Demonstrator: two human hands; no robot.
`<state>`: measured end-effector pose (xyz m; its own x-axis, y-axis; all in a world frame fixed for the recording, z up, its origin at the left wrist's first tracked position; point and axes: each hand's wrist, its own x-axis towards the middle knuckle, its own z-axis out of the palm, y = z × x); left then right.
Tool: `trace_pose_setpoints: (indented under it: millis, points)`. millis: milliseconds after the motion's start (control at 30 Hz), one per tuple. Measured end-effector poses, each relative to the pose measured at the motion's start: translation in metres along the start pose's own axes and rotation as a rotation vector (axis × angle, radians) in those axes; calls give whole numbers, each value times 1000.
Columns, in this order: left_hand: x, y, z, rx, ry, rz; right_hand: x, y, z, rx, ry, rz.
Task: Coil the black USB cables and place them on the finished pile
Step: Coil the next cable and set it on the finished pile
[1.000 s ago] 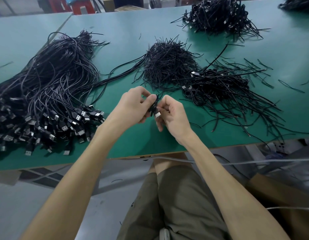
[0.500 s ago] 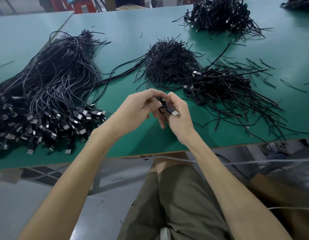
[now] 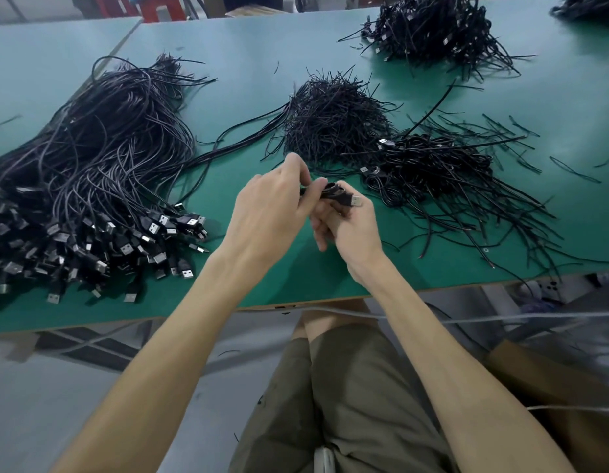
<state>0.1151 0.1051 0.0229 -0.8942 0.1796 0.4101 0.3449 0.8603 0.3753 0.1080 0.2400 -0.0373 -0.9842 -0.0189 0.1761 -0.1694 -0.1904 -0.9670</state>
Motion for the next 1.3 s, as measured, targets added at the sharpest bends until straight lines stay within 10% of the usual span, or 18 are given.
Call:
trace_pose_setpoints:
  millis: [400, 1300]
  points:
    - [1, -3, -7, -635, -253, -149, -1, -2, -3, 15, -4, 15]
    - [6, -38, -11, -538, -399, 189, -2, 0, -2, -95, -91, 84]
